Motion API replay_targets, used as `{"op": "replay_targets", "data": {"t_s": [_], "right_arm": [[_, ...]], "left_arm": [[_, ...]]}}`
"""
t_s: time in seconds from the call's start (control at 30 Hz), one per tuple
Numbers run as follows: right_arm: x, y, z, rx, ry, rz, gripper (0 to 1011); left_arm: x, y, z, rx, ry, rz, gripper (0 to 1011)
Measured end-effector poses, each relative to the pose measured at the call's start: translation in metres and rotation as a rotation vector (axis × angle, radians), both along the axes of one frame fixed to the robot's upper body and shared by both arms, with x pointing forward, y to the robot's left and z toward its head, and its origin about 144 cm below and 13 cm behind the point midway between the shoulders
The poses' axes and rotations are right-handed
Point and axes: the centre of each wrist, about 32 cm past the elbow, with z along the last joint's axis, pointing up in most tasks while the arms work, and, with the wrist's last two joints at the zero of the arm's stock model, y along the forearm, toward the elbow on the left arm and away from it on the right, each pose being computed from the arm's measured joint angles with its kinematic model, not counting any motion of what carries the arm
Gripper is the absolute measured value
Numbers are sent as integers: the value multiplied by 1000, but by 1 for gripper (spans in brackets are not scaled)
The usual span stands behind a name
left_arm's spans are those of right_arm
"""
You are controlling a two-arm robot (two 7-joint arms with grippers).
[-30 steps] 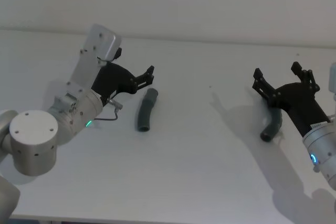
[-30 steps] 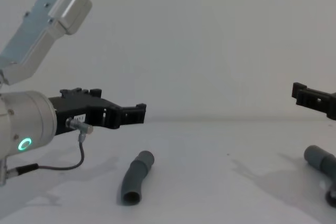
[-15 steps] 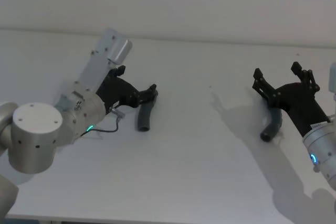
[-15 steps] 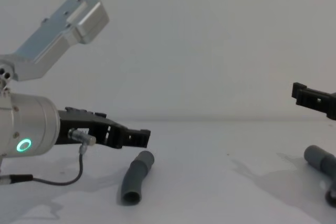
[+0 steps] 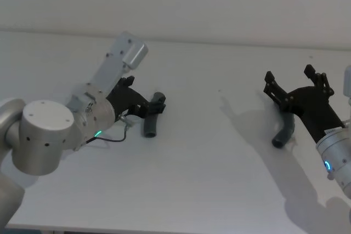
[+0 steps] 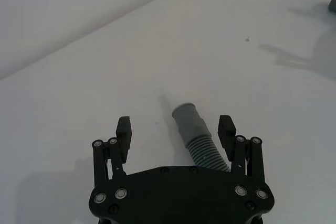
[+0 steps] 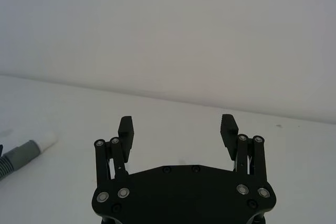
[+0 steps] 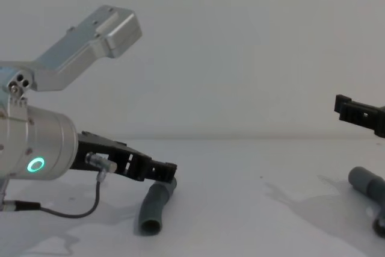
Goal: Use both hands to pick up one end of the pipe from the table, align the ends, and insert them.
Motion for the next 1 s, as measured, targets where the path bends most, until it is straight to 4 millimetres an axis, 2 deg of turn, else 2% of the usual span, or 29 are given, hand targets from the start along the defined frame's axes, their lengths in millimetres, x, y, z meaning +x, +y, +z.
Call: {"op": "replay_targets", "data": {"t_s": [1.0], "right_arm": [[0, 0, 0, 0, 0, 0, 1003]], "left_arm": [[16, -12, -7, 4, 127, -10, 1000]]}}
